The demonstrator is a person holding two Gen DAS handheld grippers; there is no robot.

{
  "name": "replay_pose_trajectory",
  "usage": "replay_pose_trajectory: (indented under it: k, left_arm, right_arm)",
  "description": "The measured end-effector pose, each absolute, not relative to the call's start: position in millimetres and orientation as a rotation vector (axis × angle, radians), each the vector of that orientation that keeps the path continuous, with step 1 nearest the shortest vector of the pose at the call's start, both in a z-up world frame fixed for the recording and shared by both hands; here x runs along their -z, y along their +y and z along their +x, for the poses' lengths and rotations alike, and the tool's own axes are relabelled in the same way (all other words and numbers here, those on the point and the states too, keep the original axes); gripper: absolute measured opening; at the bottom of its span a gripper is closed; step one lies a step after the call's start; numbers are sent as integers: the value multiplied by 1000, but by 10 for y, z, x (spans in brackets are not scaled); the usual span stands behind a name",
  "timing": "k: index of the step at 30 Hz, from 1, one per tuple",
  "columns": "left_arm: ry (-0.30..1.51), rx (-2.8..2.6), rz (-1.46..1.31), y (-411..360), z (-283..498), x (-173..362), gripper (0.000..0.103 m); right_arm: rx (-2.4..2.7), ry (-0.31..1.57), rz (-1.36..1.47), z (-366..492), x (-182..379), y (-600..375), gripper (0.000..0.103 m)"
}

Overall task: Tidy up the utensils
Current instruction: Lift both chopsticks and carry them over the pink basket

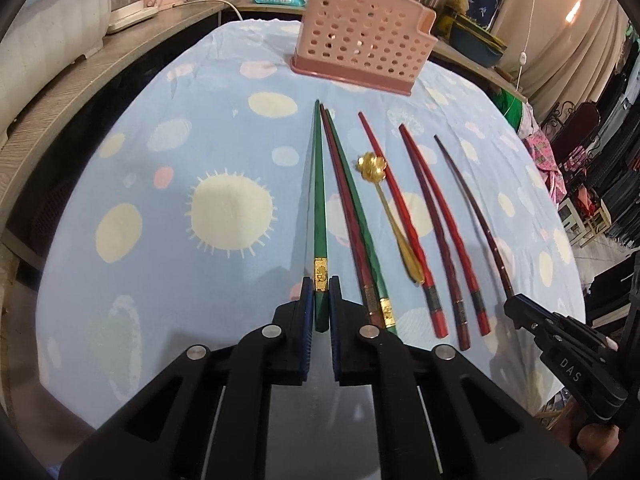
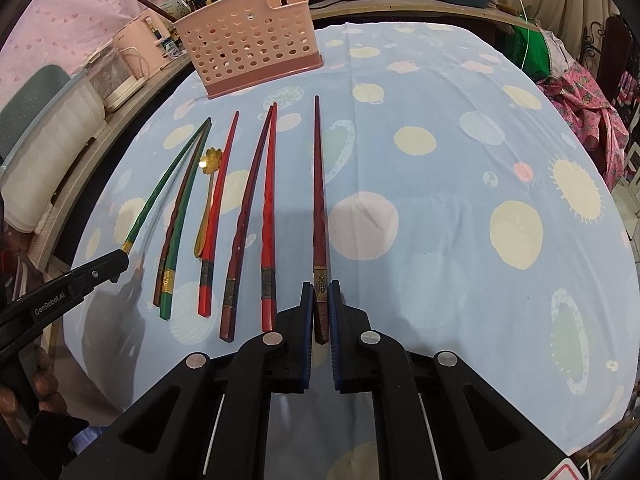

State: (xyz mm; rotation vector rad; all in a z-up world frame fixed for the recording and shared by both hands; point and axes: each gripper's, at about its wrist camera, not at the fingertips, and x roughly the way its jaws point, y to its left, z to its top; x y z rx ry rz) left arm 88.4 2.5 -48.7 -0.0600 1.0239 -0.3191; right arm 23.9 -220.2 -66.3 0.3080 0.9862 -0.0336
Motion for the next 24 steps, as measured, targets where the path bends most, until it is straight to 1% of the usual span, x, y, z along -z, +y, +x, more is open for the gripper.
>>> replay_pose_trajectory:
  k: [10,24]
  left_arm:
    - [941,343,-91,56,897,102,7]
    - [760,341,-103,77,1132,-631,7]
  right_arm:
    - [5,883,324,230,235,-2263,7]
    - [1,697,334,511,-478,-2489,7]
